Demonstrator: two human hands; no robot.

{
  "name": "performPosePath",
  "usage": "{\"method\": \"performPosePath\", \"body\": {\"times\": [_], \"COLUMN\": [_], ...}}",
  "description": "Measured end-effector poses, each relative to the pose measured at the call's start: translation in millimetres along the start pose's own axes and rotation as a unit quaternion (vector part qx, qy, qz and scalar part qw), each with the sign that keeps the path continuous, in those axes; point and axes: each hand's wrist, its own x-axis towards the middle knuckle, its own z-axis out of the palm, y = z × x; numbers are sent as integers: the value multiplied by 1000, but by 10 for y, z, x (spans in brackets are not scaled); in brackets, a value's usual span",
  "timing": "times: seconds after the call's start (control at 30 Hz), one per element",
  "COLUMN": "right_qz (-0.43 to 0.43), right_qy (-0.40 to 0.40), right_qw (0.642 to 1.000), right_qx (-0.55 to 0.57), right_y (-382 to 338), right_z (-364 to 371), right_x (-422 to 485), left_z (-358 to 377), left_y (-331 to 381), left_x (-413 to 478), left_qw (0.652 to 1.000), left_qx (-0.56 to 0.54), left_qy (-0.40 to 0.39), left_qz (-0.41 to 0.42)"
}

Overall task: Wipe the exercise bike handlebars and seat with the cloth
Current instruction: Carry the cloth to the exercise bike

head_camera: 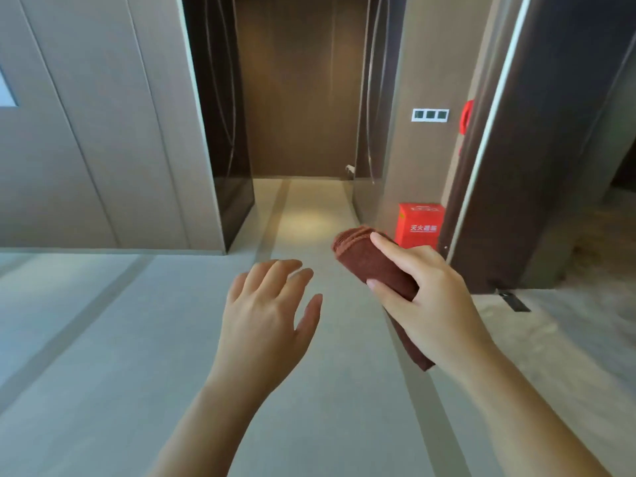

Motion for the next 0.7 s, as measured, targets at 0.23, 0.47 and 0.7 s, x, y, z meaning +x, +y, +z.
{"method": "performPosePath", "body": {"times": [0.23, 0.47, 0.7], "right_qz": [-72, -146, -196], "right_qy": [-86, -157, -176], "right_qw": [993, 969, 939], "right_qx": [44, 123, 221], "right_y": [-721, -1407, -2131], "right_z": [1103, 2356, 3514], "right_x": [269, 698, 1561], "left_z": [-363, -614, -1019], "left_y": [-1024, -2132, -3345], "left_x": [-506, -748, -369], "left_qw": [984, 953, 918], "left_qx": [136, 223, 304], "left_qy": [32, 22, 19], "left_qz": [-109, -203, -253]}}
